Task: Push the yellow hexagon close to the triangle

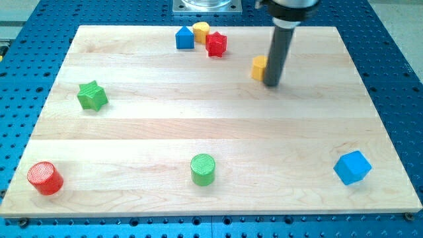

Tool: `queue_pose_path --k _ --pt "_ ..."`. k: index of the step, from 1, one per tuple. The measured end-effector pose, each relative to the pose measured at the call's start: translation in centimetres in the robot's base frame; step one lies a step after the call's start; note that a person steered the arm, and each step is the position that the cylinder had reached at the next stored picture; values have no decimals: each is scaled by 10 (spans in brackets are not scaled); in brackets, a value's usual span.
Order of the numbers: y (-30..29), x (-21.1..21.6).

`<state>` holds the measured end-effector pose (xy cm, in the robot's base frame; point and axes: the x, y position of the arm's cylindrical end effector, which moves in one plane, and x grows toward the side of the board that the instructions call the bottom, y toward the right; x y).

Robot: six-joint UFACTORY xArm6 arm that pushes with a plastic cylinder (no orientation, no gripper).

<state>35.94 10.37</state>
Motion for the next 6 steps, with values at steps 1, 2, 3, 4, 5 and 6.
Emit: queue_pose_path --k 1,2,3,4,5,6 --pt "-43 -10" --pt "24 -3" --pt "7 -39" --pt "-49 -47" --pt "-83 -29" --pt "-120 -31"
